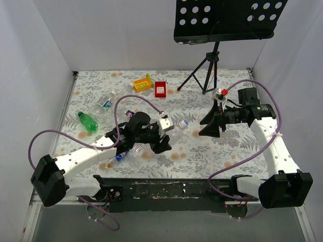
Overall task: Unscrew the bottle caps
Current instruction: Unscrew the bottle cap from the plastic bottle.
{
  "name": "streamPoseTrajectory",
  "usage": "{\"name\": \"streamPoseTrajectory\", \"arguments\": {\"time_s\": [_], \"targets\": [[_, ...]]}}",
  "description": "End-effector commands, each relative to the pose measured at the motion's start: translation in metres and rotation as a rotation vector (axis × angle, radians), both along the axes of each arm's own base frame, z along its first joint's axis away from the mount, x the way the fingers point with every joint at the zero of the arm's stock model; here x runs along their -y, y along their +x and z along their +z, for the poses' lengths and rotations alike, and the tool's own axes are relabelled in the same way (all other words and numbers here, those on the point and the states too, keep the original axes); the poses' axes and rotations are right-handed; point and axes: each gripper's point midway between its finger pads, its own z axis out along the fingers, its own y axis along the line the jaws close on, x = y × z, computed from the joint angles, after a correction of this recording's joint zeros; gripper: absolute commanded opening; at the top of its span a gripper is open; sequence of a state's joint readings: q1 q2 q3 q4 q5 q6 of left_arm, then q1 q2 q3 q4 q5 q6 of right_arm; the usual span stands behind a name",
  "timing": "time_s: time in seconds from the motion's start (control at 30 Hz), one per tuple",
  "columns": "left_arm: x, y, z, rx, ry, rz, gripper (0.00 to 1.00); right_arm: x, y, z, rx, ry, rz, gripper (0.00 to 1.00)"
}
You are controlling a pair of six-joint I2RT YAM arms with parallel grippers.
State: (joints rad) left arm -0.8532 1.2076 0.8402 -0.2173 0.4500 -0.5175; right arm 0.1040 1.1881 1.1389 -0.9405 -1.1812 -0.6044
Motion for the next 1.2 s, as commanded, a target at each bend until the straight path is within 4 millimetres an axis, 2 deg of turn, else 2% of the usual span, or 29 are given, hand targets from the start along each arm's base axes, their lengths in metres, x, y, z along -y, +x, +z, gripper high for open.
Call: {"name": "streamPoseTrajectory", "arguments": {"time_s": [0.0,0.67,0.93,1.17], "targets": [[0.006,0.006,0.017,0.04,-0.038,0.007,0.04,0.0,0.003,0.015,0.015,0.015,-0.003,0.79],[0.009,0.009,0.019,0.045,-0.037,0.012,0.03,0.002,0.012,0.007,-0.026,-0.02,-0.041,0.79],[0.014,0.012,0.017,0.043,-0.029,0.011,0.03,0.004,0.023,0.003,-0.054,-0.052,-0.084,0.78],[0.022,0.013,0.017,0.039,-0.022,0.005,0.03,-0.012,0.024,0.001,-0.076,-0.073,-0.052,0.77]]}}
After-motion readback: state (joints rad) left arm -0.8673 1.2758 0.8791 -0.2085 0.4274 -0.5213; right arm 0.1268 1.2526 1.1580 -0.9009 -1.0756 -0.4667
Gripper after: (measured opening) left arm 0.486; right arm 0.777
